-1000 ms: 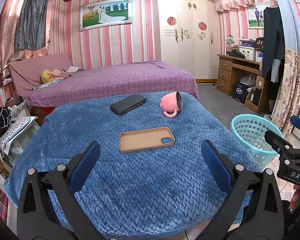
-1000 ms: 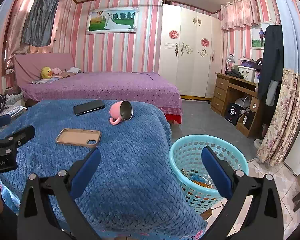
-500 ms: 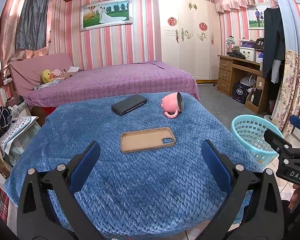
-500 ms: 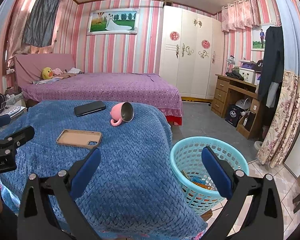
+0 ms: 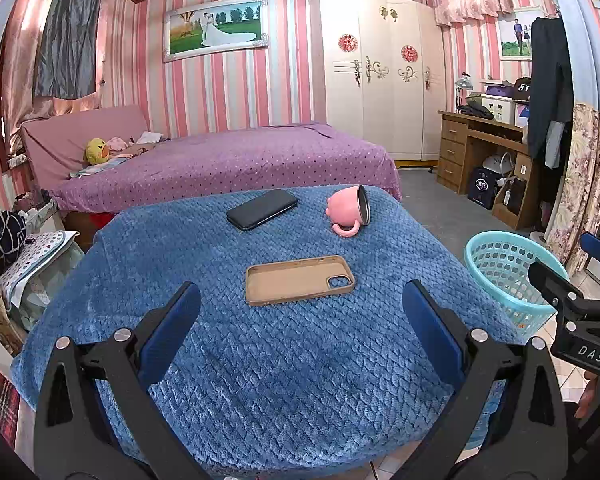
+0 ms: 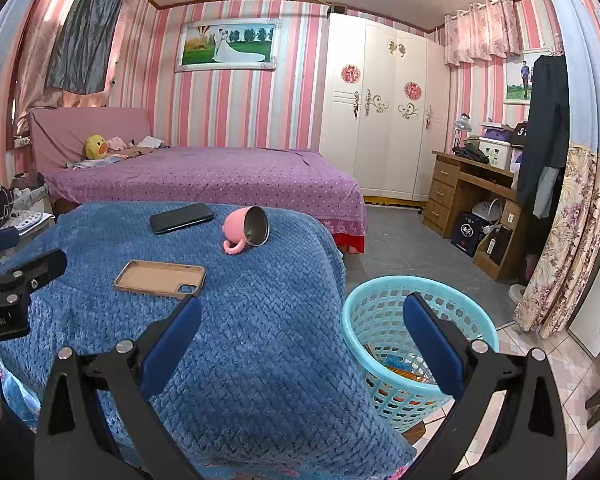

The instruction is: Collect trash

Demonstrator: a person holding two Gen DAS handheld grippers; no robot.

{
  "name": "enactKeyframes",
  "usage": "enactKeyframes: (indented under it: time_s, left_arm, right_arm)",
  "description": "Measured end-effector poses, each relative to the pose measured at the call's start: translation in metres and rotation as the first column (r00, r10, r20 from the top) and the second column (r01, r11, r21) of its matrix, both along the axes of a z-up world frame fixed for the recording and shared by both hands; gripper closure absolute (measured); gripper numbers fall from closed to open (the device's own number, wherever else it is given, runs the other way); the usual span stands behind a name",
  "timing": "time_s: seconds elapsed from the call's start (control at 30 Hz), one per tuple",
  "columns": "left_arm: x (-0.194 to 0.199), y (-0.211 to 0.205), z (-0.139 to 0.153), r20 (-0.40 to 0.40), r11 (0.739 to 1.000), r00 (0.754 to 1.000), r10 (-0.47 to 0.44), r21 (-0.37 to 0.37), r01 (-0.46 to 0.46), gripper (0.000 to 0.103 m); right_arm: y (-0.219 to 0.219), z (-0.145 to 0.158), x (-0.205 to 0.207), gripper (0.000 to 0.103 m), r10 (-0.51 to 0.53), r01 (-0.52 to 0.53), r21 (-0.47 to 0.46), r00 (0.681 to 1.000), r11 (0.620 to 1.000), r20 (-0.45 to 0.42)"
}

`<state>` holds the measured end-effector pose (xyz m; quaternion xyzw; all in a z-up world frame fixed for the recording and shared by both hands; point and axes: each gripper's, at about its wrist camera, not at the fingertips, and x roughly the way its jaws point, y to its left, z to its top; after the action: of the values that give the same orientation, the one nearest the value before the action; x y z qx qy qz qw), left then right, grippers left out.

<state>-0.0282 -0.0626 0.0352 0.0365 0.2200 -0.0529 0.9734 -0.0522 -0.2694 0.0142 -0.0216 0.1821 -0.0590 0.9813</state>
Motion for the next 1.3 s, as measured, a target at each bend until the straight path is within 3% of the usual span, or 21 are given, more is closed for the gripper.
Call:
enactKeyframes:
  time_s: [0.43,1.3]
  left_arm:
    - [0.006,0.006,0.009,0.022,1.0,0.999,0.024,0.012,-0.024,0.005]
    - [0.016,0.006,-0.004,0.002,0.999,0.999,0.033,0.02,-0.033,0.005]
  right_arm:
    - [-0.001,-0.003,0.003,0.005,0.008,-0.008,0.007,1.0,1.0,0.002]
    - [-0.012,-0.011,0.025,0.005,0.001,-0.001,0.017,1.0,1.0,-0.016]
